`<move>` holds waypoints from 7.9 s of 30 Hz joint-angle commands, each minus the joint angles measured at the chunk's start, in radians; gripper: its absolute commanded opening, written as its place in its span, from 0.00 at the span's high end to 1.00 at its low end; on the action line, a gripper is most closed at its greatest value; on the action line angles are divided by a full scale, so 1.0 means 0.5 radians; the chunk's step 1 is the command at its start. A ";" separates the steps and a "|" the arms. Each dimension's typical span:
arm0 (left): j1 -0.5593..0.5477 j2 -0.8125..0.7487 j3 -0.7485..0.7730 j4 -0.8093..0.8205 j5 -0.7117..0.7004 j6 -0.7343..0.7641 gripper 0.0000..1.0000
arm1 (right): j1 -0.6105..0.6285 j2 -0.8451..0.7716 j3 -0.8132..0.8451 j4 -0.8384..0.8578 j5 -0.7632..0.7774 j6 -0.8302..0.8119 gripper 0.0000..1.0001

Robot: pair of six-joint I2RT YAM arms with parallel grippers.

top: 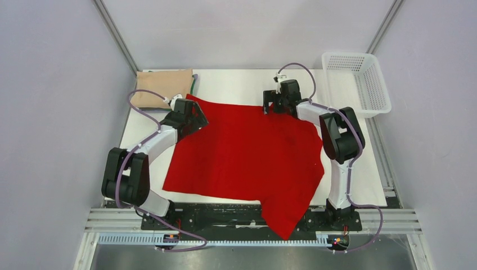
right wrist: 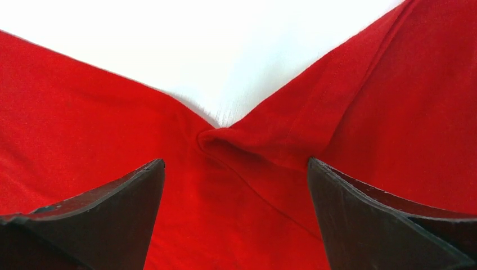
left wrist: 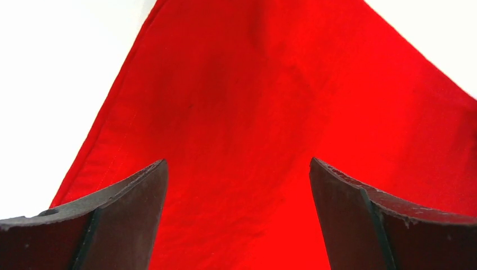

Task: Fold and stack the t-shirts
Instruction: Flatten out the tshirt, then grab the side of the flattened tshirt closest away from the robot with both arms

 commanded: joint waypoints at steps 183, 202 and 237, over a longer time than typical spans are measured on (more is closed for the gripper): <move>-0.133 -0.928 -0.794 -0.662 -0.291 -0.393 0.98 | 1.604 -2.131 -1.728 -1.337 0.616 0.406 0.34; -0.133 -1.057 -0.794 -0.922 -0.330 -0.514 0.98 | 1.750 -2.158 -1.702 -1.738 0.474 0.593 1.00; -0.198 -1.200 -0.517 -0.911 -0.222 -0.556 0.98 | 1.674 -2.477 -1.179 -1.586 1.667 0.741 1.00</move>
